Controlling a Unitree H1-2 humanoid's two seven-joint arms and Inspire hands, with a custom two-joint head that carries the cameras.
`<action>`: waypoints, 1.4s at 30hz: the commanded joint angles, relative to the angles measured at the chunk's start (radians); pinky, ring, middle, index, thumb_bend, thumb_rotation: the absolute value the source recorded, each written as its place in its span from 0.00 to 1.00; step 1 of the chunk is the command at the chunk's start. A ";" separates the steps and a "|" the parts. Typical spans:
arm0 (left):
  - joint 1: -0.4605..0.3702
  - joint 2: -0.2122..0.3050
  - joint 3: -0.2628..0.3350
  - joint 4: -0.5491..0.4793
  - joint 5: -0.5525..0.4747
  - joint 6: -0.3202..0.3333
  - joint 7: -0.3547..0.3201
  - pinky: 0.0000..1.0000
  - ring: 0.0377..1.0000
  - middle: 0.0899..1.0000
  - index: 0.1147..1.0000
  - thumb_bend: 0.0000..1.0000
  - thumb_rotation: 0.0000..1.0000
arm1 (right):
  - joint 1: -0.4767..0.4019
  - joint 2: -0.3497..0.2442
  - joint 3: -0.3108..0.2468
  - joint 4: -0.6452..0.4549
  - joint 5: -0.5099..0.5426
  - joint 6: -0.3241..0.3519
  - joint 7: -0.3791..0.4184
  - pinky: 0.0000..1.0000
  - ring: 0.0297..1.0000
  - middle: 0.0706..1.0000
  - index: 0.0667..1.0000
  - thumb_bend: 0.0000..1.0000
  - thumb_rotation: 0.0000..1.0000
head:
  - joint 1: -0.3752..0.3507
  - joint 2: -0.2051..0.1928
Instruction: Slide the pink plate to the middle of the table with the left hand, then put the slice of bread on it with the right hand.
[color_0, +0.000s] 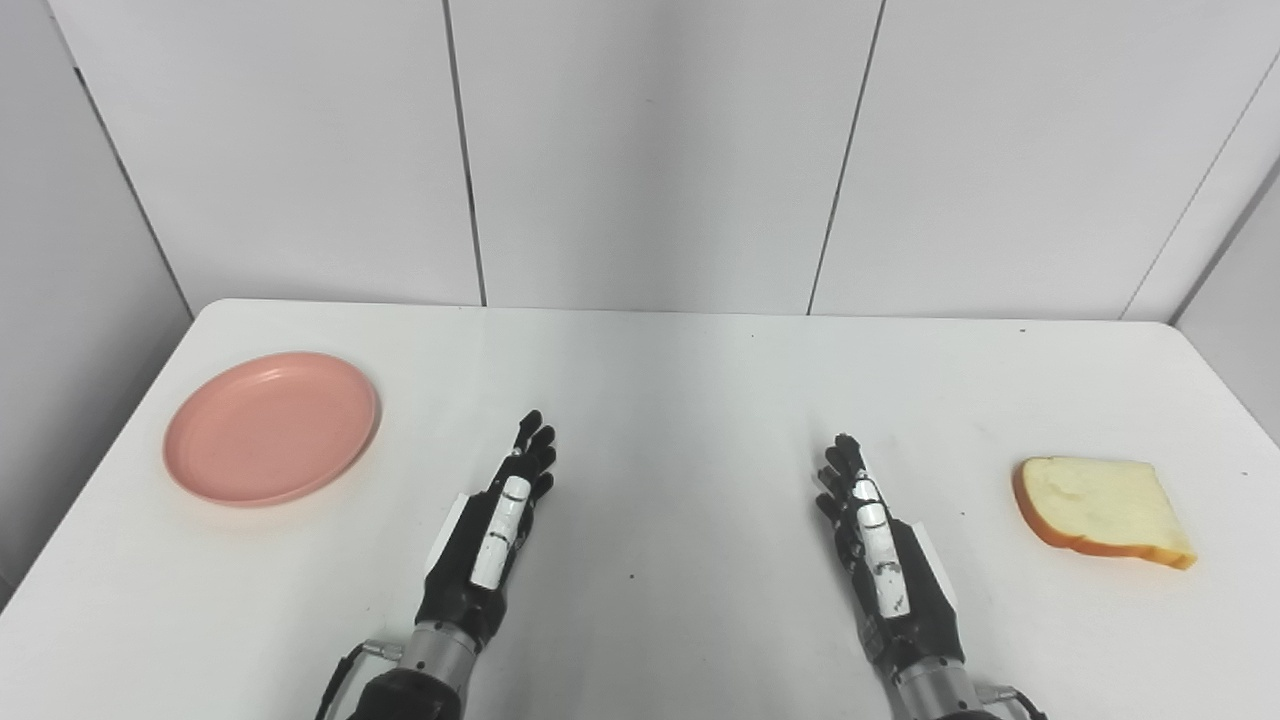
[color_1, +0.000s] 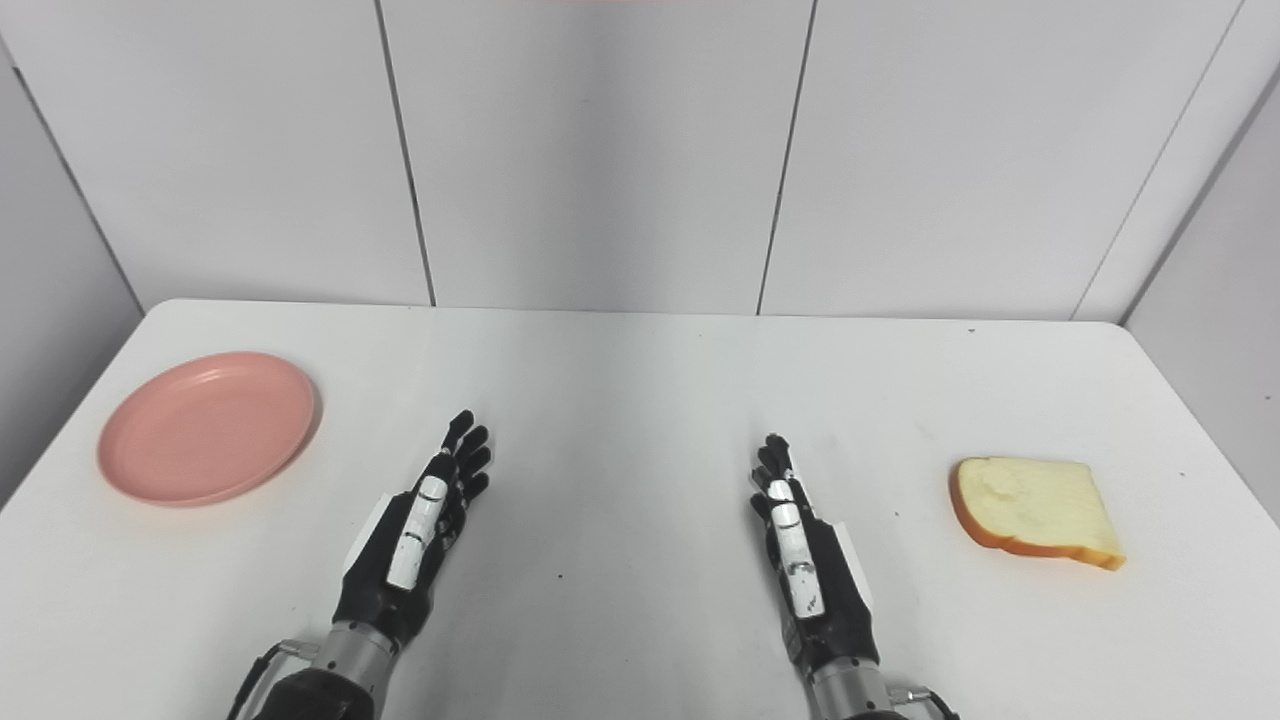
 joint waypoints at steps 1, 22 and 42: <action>0.017 0.009 0.012 0.011 0.007 0.019 0.018 1.00 1.00 1.00 1.00 0.63 1.00 | -0.005 0.006 0.002 0.000 0.006 0.015 0.004 1.00 1.00 1.00 1.00 0.44 1.00 | 0.000 0.001; 0.015 0.019 0.006 0.012 0.006 0.031 0.006 1.00 1.00 1.00 1.00 0.62 1.00 | -0.006 0.006 0.001 0.004 0.013 0.014 0.003 1.00 1.00 1.00 1.00 0.45 1.00 | 0.000 -0.002; 0.013 0.000 0.009 0.039 0.001 0.027 0.018 1.00 1.00 1.00 1.00 0.65 1.00 | -0.001 -0.009 -0.001 0.007 0.004 0.012 0.009 1.00 1.00 1.00 1.00 0.44 1.00 | 0.100 -0.036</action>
